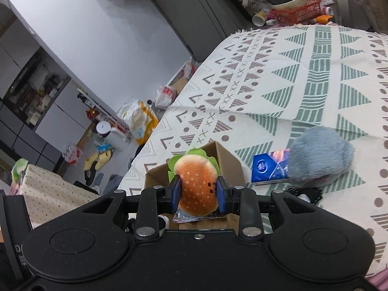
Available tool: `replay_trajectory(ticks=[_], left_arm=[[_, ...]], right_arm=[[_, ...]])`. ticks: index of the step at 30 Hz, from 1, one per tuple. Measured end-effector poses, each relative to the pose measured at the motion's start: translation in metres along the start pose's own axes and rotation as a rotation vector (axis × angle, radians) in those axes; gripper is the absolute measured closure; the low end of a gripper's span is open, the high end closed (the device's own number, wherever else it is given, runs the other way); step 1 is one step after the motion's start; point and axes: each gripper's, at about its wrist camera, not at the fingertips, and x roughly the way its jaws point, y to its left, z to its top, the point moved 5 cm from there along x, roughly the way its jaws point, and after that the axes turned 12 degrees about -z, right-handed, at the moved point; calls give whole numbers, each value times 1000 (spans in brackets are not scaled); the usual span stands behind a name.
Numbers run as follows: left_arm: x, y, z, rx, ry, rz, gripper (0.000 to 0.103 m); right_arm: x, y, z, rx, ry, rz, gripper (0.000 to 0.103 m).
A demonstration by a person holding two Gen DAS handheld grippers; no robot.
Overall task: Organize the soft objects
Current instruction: 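Carry the white item with the left gripper while the right gripper carries the burger plush over the box, then open the left gripper inside the box while the right gripper drops the burger plush in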
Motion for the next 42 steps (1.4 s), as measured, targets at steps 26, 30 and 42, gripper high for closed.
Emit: replay_trajectory(ticks=[26,30,42], left_arm=[[-34,19,28,5,-47,99,29],[-43,26,28,10,-44,129,27],[-60,17,22,36,-66,166,16]], right_arm=[[33,35,-30,-82,102,-41,72],[37,39,-35,-86,117,-36,66],[0,12,-20,-30,36,-5,23]])
